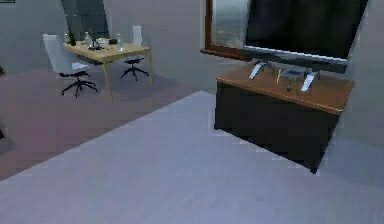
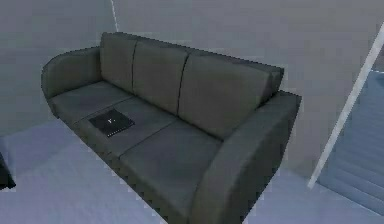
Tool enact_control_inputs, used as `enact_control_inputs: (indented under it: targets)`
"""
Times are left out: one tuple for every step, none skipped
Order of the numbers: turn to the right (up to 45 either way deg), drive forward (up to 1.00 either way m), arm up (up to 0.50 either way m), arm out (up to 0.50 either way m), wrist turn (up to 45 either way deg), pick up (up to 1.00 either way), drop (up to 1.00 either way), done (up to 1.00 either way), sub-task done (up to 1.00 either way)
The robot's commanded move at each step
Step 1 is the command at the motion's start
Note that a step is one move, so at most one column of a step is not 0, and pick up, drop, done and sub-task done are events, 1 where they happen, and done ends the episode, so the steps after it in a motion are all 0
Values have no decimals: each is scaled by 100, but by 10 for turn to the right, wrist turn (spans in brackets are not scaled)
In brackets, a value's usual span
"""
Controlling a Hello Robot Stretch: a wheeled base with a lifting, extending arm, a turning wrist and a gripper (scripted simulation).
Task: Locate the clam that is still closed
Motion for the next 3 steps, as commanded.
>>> enact_control_inputs:
  targets:
    - [-420, 0, 0, 0, 0, 0, 0, 0, 0]
    - [0, 100, 0, 0, 0, 0, 0, 0, 0]
    - [0, 100, 0, 0, 0, 0, 0, 0, 0]
